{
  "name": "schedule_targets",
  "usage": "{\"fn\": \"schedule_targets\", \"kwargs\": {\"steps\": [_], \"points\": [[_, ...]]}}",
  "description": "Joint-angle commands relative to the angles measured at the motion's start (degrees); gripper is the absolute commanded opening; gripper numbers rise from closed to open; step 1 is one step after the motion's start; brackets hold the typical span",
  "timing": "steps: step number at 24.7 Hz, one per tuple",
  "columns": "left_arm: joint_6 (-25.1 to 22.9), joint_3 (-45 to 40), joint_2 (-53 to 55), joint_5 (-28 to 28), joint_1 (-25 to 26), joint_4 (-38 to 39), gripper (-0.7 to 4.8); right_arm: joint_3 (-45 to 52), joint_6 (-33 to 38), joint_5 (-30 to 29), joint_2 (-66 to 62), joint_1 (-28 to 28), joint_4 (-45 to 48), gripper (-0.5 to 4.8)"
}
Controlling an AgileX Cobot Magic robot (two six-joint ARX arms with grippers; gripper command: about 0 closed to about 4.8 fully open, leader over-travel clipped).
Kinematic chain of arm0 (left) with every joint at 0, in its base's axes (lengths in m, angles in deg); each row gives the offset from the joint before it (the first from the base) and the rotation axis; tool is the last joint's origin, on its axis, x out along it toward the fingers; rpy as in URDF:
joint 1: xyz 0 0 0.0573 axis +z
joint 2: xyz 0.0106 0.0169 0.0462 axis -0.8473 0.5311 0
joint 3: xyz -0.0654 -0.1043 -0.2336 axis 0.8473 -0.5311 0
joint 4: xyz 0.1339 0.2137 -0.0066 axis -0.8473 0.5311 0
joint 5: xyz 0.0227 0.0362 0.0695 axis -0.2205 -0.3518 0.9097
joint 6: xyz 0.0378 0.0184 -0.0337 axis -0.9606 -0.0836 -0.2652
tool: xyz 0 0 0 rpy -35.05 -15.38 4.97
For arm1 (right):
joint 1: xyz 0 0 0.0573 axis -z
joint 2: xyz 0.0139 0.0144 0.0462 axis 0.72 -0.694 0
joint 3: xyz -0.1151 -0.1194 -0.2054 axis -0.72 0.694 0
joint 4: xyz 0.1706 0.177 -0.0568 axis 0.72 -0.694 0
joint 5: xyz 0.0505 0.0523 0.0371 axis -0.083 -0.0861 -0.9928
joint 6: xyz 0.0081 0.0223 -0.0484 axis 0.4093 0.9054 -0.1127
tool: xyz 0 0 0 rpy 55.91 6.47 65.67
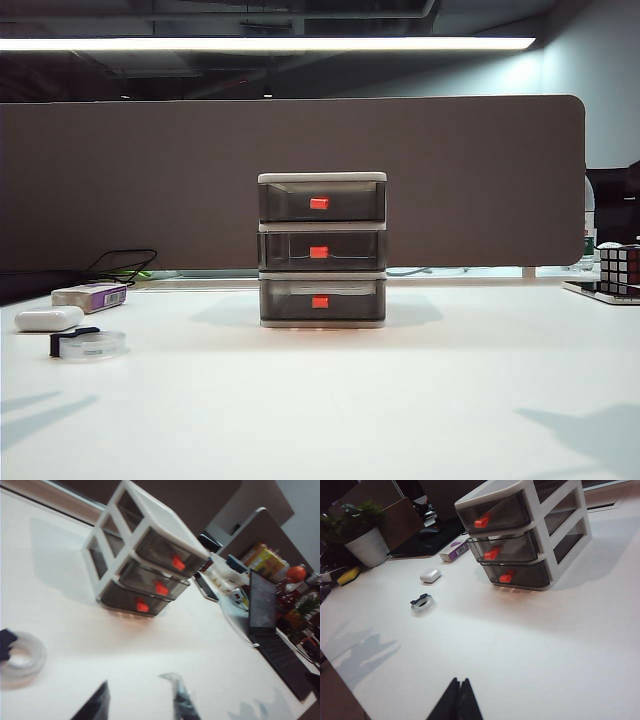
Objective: Open the second layer of the drawer on the table, pick up the transparent tape on the table and put it in, and finally close the drawer.
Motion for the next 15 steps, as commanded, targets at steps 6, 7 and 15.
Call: {"fn": "schedule_targets", "kwargs": {"steps": [6,7,15], "points": [[8.70,0.72,0.15,1.05,-4.35,-13.40,1.25,-4.35,0.28,1.07,-0.26,-1.29,1.46,-0.05],[8.52,0.83,0.33,2.84,-5.97,-13.38,1.25,-5.14,-0.22,1.66,-0.59,-1.79,1.44,-0.05],[-3.58,0.90,12.00,28.17,-32.54,-15.87,1.25,-12.15,-2.43,10.38,-19.80,-10.69,10.32,-0.05]]}}
